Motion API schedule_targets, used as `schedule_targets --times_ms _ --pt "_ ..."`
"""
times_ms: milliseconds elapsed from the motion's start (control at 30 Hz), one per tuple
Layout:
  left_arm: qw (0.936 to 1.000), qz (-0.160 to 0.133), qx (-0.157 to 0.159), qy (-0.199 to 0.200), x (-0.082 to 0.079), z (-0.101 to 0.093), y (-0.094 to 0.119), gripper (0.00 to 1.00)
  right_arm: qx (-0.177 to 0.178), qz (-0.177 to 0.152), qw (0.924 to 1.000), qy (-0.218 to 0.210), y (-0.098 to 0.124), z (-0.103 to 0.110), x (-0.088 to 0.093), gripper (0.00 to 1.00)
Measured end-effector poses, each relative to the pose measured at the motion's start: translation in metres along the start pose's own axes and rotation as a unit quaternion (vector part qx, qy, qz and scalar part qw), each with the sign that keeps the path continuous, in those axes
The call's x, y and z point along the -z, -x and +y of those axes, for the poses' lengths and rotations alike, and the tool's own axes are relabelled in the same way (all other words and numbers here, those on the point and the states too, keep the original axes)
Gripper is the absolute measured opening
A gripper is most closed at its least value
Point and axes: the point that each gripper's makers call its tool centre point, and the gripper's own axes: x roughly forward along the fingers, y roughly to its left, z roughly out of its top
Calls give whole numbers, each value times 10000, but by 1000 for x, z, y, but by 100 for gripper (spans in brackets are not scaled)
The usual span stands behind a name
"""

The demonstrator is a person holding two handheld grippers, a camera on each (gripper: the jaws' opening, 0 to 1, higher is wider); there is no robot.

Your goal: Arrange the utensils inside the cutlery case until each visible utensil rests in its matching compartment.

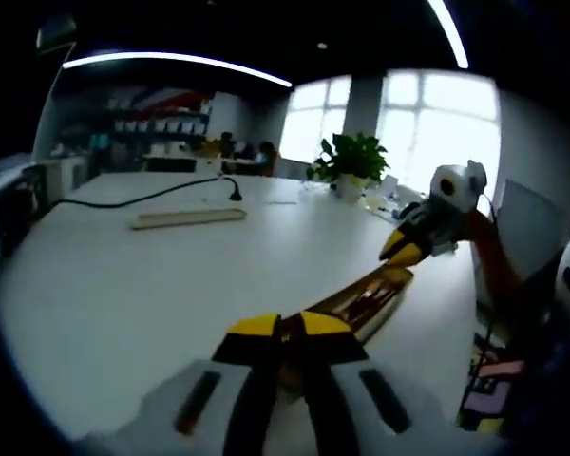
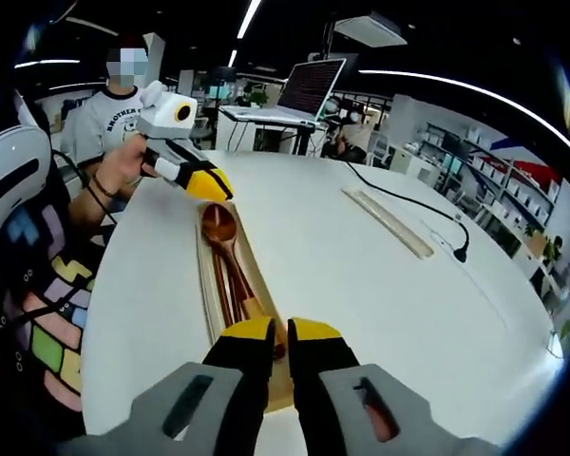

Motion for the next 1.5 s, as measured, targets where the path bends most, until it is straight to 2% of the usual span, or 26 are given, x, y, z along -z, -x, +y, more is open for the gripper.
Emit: schedule_targets --times_ms 100,233,433,533,600,767,833,867,900,1067,1133,1233,1400,1500 --pt "10000 -23 -52 -39 0 2 0 7 24 -71 9999 -116 -1 1 0 5" --pt "10000 -59 -73 11 -2 4 2 7 181 -339 9988 -297 1 -5 -6 5" --pt "9993 -268 -256 -40 -9 10 1 7 451 -434 9970 -452 1 -18 -9 6" --pt "9995 -84 -291 38 -2 16 -2 7 531 -514 9957 -558 3 -24 -11 6" --pt "9992 -102 -381 71 -4 21 0 7 620 -597 9943 -633 5 -30 -14 6" --pt "9978 -354 -562 22 -26 33 5 8 788 -756 9910 -775 7 -44 -23 6" --pt "9944 -524 -913 10 -42 48 4 8 853 -817 9895 -831 6 -52 -28 10" --pt "9925 -510 -1106 -96 -48 57 3 8 881 -831 9890 -844 5 -55 -30 11" --pt "9916 -501 -1166 -235 -53 60 1 8 934 -858 9879 -894 4 -59 -32 11" --pt "9917 -562 -1079 -421 -80 65 -10 10 967 -1004 9855 -970 1 -68 -44 11" --pt "9915 -573 -1082 -447 -86 67 -13 11 1007 -1039 9846 -981 0 -73 -48 11" --pt "9874 -528 -1278 -769 -95 74 -19 15 1037 -1055 9846 -935 -2 -76 -54 11" --pt "9884 -570 -1211 -722 -112 83 -35 19 1198 -1097 9826 -903 -2 -90 -65 11" --pt "9840 -602 -1456 -835 -122 101 -41 19 1326 -1139 9802 -930 -4 -105 -73 11"
